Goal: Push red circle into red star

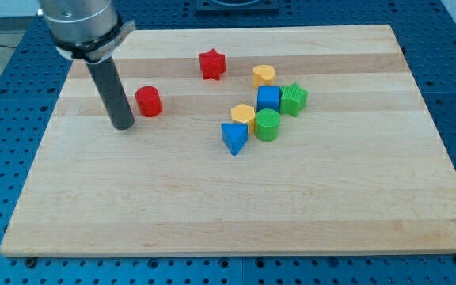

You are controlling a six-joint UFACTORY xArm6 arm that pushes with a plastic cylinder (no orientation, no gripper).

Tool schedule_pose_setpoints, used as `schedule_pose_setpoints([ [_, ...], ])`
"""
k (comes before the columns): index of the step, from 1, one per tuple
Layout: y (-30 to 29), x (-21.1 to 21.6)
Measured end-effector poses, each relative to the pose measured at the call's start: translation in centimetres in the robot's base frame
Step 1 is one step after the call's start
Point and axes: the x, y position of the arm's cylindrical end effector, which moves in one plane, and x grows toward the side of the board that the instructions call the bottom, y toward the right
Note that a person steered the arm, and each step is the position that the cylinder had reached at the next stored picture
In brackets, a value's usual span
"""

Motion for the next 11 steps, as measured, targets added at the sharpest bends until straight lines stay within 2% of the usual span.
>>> schedule_pose_setpoints([
  [1,-1.8,0.3],
  [2,0.1,-5.5],
  [3,5.0,-6.5],
  [4,0.6,-5.0],
  [5,0.7,-1.6],
  [8,9.5,-3.0],
  [10,10.2,-2.9],
  [11,11.4,-8.5],
])
